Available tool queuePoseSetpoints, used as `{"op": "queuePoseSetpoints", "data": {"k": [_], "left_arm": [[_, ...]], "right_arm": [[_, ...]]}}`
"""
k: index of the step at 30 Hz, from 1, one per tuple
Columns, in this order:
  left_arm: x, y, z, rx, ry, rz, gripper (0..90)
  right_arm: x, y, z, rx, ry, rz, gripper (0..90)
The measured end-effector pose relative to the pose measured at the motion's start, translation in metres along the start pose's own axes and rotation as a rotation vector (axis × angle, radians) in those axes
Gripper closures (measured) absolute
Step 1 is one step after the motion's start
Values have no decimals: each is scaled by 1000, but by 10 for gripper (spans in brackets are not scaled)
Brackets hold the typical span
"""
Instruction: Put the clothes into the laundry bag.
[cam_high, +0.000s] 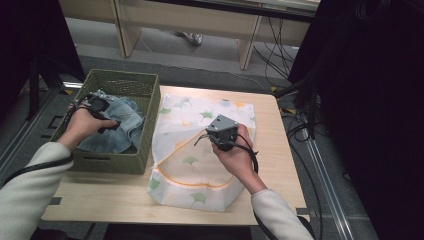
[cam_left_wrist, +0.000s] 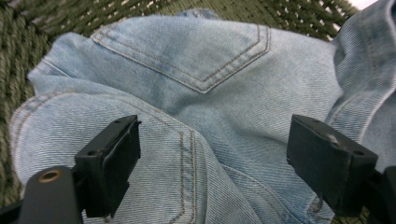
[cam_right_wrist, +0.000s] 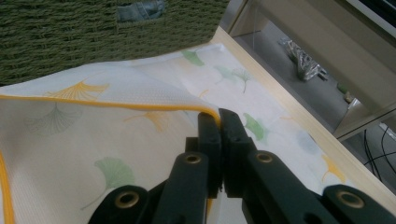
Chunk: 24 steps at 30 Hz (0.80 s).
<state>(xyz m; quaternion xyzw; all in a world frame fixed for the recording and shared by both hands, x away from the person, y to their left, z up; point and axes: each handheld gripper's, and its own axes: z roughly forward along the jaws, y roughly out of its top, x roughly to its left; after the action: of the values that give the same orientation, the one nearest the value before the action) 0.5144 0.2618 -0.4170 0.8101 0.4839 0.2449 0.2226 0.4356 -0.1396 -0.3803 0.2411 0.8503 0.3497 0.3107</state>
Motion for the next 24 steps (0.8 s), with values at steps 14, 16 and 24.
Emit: {"op": "queuePoseSetpoints", "data": {"k": [14,16,24], "left_arm": [[1,-5,17,75,22,8,184],[1,-5,14,67,33,16,185],[6,-2,-12,5,102,-6,185]], "right_arm": [[2,-1,2,11,4,0,895],[2,-1,2,11,7,-2,895],[2,-1,1,13,4,6,894]]}}
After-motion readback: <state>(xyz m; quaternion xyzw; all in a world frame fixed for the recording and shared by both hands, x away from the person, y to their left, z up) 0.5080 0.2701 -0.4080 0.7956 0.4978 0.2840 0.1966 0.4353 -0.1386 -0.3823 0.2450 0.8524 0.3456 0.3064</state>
